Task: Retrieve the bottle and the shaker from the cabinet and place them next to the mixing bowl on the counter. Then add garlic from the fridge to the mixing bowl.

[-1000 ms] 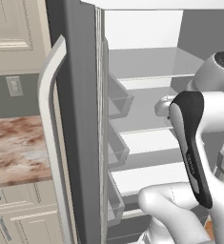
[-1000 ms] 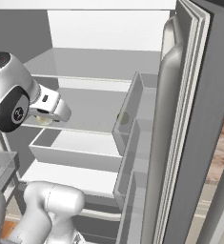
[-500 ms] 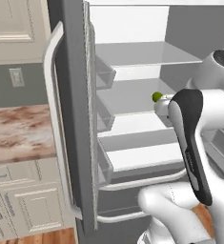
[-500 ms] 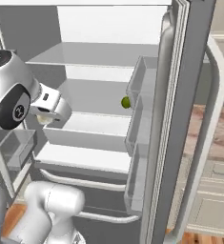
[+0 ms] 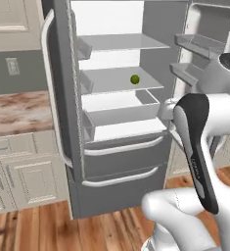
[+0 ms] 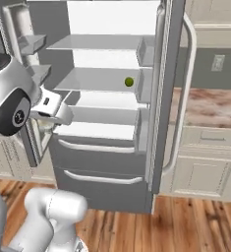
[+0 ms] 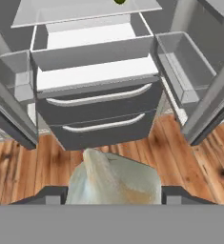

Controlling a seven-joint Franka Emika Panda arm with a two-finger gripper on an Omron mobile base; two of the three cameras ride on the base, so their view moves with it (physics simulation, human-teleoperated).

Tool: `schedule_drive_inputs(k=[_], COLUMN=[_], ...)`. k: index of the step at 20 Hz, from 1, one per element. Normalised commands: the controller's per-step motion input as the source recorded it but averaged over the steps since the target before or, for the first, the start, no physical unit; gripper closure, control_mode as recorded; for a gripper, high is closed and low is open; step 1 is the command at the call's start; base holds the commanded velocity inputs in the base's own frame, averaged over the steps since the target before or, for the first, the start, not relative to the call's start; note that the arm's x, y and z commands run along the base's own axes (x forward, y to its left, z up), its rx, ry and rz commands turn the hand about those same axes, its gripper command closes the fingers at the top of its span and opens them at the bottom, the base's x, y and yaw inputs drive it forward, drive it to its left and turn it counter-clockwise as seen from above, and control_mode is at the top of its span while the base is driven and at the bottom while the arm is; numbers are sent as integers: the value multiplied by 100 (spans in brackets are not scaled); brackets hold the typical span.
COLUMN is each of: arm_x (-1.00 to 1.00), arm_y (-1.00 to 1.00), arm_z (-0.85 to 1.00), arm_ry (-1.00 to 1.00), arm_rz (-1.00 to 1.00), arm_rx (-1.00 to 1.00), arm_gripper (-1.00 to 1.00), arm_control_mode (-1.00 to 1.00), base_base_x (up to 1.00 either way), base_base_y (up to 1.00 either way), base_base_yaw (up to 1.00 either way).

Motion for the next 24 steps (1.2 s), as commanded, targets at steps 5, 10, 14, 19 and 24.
schedule_drive_inputs(k=[5,10,14,19,24], arm_x=[0,0,0,0,0], arm_y=[0,0,0,0,0], arm_z=[0,0,0,0,0], arm_ry=[0,0,0,0,0], arm_rz=[0,0,0,0,0], arm_rx=[0,0,0,0,0], arm_gripper=[100,100,100,100,100], arm_control_mode=[100,100,100,100,100], base_base_x=[-30,3,17,61,100], base_base_y=[-50,-69,-60,-92,-98], base_base_yaw=[-54,-75,-74,-52,-19])
